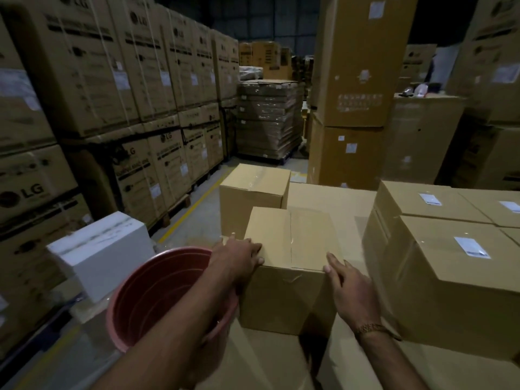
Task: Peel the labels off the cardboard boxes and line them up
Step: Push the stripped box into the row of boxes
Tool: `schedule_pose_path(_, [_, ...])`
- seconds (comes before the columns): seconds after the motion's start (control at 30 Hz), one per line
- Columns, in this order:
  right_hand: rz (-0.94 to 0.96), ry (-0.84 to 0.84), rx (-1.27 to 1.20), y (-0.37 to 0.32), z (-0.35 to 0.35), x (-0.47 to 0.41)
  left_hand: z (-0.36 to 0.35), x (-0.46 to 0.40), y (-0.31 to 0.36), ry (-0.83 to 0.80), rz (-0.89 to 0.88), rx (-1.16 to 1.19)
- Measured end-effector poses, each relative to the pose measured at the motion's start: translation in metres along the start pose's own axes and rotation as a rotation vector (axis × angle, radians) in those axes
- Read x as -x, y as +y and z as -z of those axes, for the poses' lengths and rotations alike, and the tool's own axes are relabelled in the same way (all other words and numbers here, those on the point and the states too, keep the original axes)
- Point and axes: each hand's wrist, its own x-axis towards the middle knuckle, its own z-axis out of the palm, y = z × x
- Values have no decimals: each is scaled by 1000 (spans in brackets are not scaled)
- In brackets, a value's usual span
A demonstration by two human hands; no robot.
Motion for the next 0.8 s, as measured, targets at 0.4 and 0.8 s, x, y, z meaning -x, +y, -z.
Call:
schedule_pose_path(0.4, [-9, -48, -23, -55, -64, -38, 1, -68, -105, 64, 196, 396])
schedule_pose_path(0.8, [68, -129, -39, -99, -103, -62, 7, -96, -183, 98, 285, 546])
